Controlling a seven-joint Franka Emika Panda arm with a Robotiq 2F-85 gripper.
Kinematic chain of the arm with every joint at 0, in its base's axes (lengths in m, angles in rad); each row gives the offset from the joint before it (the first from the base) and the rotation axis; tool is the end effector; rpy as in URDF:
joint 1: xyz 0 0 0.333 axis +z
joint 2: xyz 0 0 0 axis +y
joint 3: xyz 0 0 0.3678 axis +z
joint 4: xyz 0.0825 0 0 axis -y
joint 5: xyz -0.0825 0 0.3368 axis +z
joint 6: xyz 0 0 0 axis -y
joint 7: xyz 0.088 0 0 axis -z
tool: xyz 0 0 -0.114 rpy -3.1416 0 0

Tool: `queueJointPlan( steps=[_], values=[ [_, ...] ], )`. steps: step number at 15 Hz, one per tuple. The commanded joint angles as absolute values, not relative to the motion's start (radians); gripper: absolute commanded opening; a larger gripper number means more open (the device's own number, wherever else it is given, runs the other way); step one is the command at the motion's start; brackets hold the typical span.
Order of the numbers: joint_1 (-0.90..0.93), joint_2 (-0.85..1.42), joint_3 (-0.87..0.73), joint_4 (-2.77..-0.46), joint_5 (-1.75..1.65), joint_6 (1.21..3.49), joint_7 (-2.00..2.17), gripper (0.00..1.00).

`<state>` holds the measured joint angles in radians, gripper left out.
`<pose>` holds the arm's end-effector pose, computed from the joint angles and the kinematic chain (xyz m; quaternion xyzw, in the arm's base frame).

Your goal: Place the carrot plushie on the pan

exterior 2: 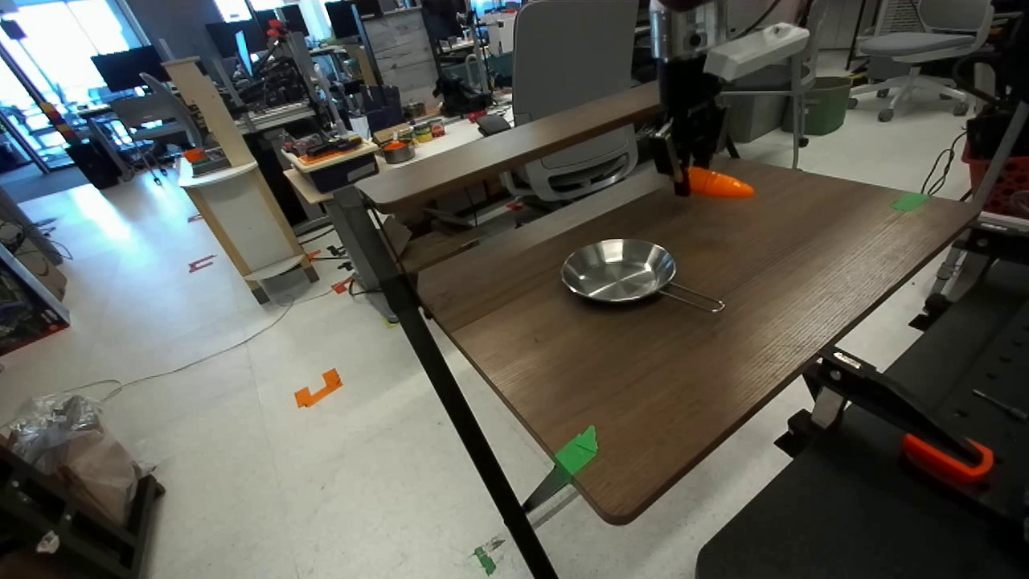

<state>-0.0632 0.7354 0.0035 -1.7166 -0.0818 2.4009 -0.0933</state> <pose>0.6667 -0.0412 0.2247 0.9982 0.0472 -0.0274 0.0236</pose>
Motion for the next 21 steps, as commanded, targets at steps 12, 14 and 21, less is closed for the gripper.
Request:
queueJointPlan(
  steps=[12,14,21],
  values=[
    [-0.004,0.343,0.096,-1.911,0.015,2.203,-0.175,0.16],
    [0.016,0.366,0.091,-1.895,0.007,2.215,-0.154,0.16],
    [0.035,0.439,0.081,-1.838,0.070,2.207,0.019,0.16]
  ],
)
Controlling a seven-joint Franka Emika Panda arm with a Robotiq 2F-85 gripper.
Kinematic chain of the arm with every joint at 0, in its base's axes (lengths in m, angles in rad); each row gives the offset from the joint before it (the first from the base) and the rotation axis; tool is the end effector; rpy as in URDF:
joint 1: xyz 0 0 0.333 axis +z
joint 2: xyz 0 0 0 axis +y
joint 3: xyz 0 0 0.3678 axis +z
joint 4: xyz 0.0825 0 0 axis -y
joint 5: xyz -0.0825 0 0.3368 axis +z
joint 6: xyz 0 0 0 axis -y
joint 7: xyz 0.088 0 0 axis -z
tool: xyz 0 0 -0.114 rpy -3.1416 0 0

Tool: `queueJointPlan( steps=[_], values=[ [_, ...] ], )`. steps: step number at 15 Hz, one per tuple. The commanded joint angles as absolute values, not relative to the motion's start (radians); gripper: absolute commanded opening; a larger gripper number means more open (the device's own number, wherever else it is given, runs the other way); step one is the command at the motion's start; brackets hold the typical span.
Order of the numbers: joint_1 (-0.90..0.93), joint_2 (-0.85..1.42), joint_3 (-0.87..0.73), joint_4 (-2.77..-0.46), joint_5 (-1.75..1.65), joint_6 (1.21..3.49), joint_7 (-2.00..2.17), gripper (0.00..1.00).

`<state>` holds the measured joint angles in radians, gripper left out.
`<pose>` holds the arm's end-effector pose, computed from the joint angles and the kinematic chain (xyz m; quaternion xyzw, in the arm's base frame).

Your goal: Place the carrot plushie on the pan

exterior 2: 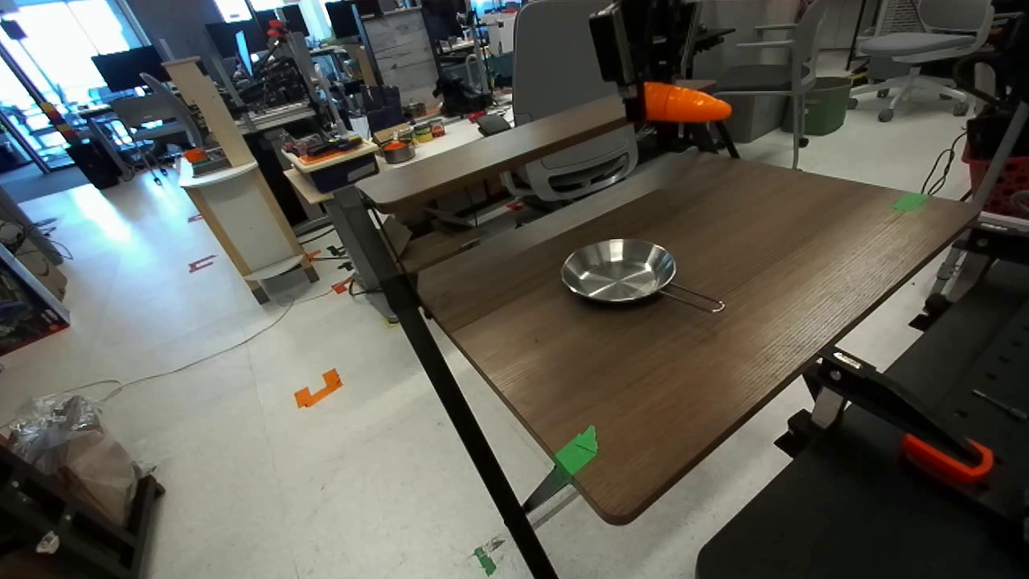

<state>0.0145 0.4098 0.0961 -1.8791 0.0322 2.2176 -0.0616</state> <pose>0.6065 0.0627 0.3591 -0.9963 -0.0725 0.0356 0.0309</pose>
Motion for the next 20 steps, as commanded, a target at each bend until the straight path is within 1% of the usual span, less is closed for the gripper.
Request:
queueJointPlan(
  steps=[1,6,11,20],
  values=[
    [0.037,0.444,0.081,-1.834,0.082,2.211,0.049,0.16],
    [0.063,0.473,0.076,-1.833,0.107,2.285,0.180,0.16],
    [0.095,0.564,0.066,-1.813,0.099,2.349,0.261,0.16],
    [0.117,0.711,0.062,-1.730,0.096,2.330,0.278,0.16]
  ],
)
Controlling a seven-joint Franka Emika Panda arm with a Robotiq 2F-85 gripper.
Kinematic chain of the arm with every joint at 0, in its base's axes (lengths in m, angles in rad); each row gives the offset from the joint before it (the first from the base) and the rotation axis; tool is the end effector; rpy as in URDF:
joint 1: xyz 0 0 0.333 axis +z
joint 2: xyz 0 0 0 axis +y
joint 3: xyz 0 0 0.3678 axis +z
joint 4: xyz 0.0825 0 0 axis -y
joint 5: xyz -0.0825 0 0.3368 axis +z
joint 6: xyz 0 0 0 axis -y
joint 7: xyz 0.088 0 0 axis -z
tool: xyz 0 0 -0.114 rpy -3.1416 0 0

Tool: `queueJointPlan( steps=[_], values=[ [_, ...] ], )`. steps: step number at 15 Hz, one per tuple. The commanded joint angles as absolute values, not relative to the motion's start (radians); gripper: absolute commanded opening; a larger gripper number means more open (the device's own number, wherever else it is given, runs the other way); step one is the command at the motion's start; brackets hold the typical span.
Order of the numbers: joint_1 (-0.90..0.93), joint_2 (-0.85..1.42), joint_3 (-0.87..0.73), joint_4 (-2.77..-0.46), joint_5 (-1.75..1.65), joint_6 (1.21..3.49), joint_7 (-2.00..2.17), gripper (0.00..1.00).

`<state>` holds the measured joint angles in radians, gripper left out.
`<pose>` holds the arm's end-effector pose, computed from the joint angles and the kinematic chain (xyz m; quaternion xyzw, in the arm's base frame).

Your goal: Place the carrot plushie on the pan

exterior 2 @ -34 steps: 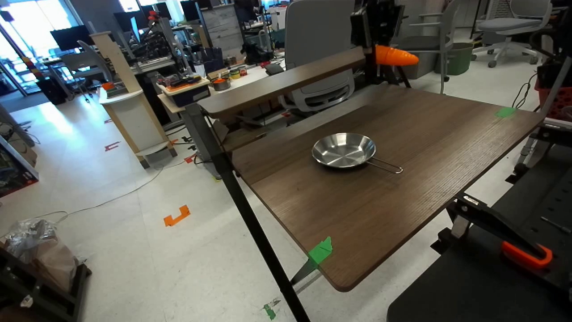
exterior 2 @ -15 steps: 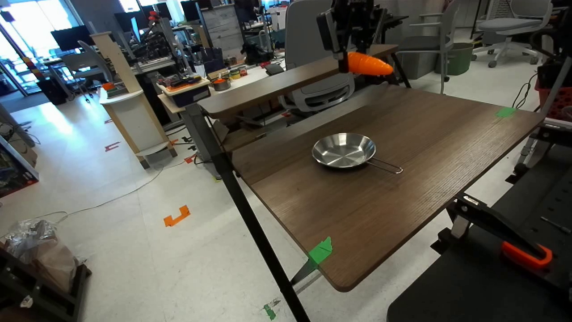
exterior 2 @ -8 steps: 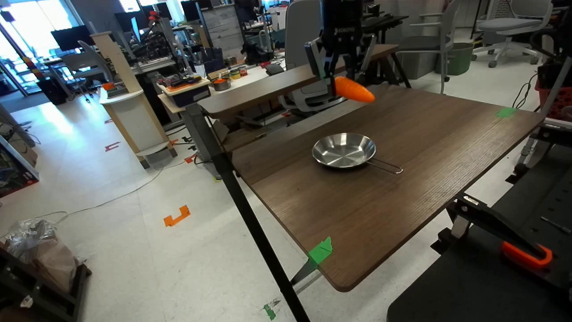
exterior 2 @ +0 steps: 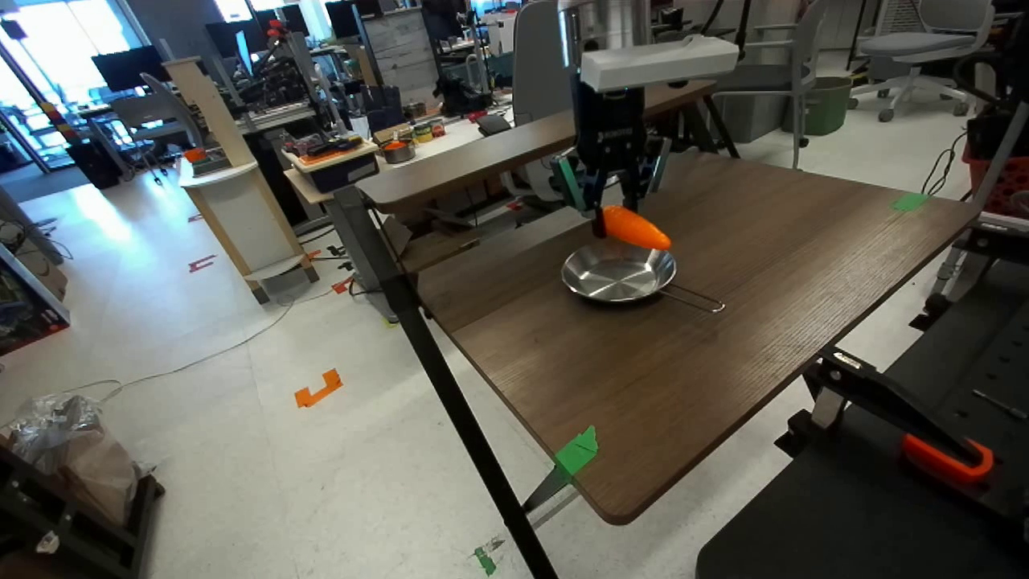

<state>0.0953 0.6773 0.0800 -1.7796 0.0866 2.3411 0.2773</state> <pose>0.6371 0.1080 0.2371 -0.9928 0.0899 0.0682 0.0405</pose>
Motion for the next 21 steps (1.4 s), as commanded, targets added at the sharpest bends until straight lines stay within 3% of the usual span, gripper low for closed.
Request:
queueJointPlan(
  steps=[1,5,7,9,13,21],
  values=[
    [0.115,0.716,0.063,-1.723,0.096,2.340,0.272,0.16],
    [0.115,0.722,0.064,-1.702,0.094,2.331,0.265,0.16],
    [0.114,0.721,0.067,-1.700,0.095,2.329,0.259,0.66],
    [0.113,0.717,0.069,-1.702,0.094,2.332,0.248,0.71],
    [0.105,0.695,0.080,-1.723,0.091,2.344,0.192,0.99],
    [0.093,0.628,0.108,-1.771,0.077,2.346,0.022,1.00]
  ],
)
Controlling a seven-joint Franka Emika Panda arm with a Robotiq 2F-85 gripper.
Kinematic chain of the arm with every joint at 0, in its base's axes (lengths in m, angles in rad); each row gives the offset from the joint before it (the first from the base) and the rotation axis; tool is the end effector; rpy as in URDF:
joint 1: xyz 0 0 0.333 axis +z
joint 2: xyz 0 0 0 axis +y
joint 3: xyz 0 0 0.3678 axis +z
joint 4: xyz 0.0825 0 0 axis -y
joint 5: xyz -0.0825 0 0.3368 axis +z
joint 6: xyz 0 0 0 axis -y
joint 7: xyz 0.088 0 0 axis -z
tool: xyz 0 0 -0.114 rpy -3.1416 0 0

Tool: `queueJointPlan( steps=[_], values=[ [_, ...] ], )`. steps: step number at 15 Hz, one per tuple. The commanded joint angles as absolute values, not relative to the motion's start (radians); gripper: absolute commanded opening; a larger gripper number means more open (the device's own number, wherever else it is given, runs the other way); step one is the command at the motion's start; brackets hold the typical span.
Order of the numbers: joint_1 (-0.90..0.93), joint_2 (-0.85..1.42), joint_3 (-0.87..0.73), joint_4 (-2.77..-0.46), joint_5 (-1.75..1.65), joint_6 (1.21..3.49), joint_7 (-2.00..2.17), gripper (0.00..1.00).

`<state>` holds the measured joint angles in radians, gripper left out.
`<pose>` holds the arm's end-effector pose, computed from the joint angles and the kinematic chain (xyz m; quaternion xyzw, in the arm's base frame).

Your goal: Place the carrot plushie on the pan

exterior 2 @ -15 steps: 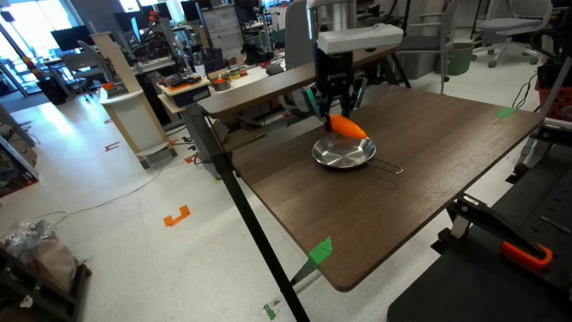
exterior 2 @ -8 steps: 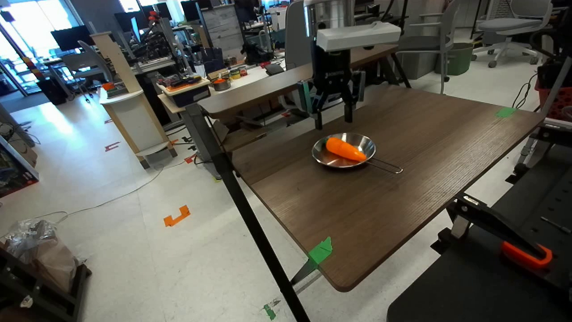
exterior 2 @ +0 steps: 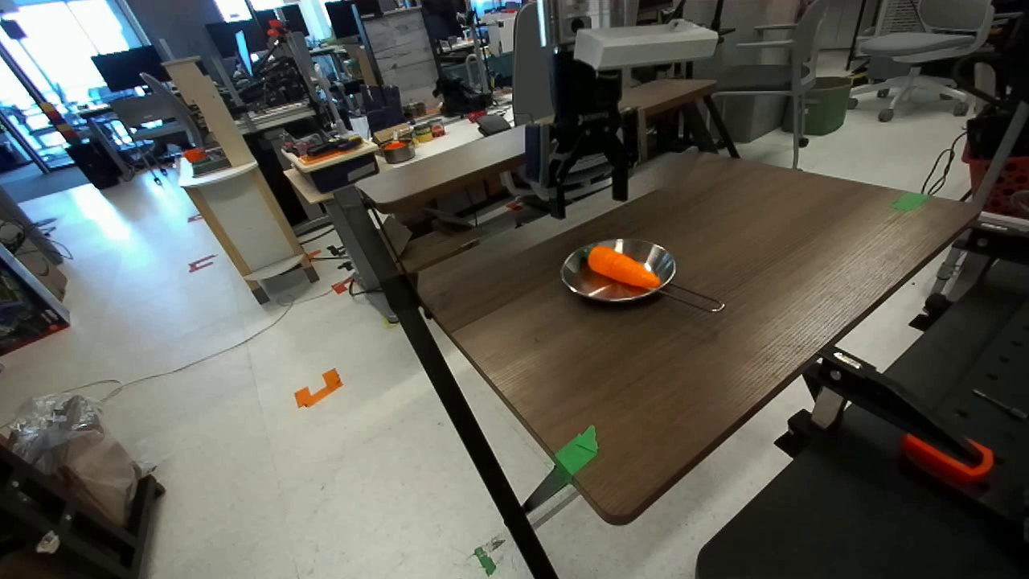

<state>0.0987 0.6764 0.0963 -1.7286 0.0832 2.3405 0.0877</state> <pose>0.6515 0.1209 0.2565 -0.9976 -0.0141 0.0394 0.0543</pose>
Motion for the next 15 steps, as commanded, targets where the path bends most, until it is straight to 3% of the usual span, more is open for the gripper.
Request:
queueJointPlan(
  steps=[1,15],
  values=[
    [0.092,0.617,0.111,-1.778,0.076,2.347,0.006,1.00],
    [0.098,0.576,0.110,-1.808,0.081,2.338,-0.033,1.00]
  ],
)
